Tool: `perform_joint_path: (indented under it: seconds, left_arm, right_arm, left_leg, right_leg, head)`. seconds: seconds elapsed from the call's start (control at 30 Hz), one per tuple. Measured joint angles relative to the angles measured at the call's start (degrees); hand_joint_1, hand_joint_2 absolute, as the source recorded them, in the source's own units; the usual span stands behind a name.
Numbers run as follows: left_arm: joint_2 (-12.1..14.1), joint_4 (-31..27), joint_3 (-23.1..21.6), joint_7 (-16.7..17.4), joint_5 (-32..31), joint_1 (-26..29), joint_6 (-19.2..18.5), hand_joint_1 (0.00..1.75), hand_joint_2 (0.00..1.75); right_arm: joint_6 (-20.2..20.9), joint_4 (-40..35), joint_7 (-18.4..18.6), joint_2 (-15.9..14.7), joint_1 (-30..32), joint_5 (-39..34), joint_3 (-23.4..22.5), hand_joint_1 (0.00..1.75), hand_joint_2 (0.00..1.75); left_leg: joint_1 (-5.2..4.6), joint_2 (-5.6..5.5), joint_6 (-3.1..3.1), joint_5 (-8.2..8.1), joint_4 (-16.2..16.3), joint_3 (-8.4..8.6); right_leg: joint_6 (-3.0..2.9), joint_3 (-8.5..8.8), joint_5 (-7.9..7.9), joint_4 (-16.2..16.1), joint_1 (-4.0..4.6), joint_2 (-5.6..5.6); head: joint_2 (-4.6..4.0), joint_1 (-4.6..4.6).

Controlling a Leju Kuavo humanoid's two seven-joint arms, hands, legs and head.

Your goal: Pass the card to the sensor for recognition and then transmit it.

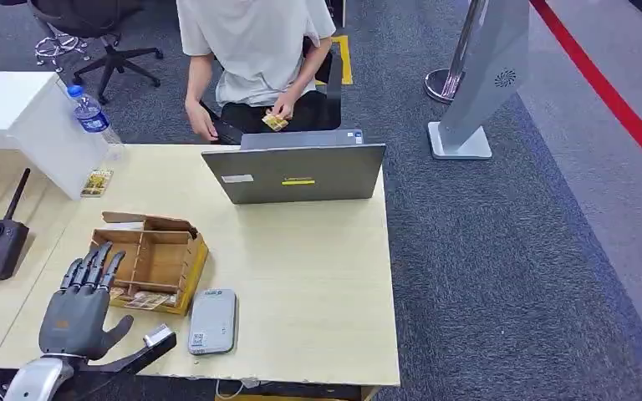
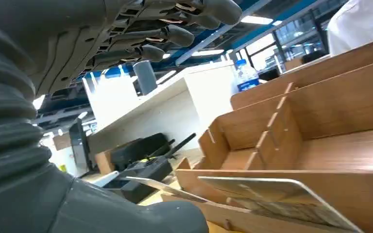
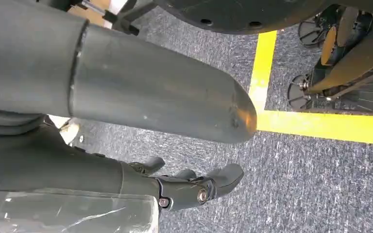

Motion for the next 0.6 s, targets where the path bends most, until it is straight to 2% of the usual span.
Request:
perform_joint_path:
  seconds: [0.17, 0.6]
  left_arm:
    - [-0.8, 0.0, 1.3, -0.6, 0.0, 0.0, -0.6, 0.00, 1.75]
    - [-2.3, 0.8, 1.2, -2.5, 0.8, -1.8, -3.0, 0.00, 1.75]
  right_arm:
    - [-0.1, 0.1, 0.0, 0.0, 0.0, -0.8, 1.2, 0.00, 0.00]
    - [0.3, 0.3, -0.1, 0.0, -0.1, -3.2, 4.4, 0.00, 0.00]
  left_leg:
    - [0.00, 0.00, 0.00, 0.00, 0.0, 0.01]
    - [0.00, 0.01, 0.00, 0.00, 0.0, 0.02]
  right_leg:
    - [0.00, 0.00, 0.00, 0.0, 0.00, 0.00]
    - [0.00, 0.00, 0.00, 0.0, 0.00, 0.01]
  head:
    - [0.00, 0.02]
    - [0.00, 0.02]
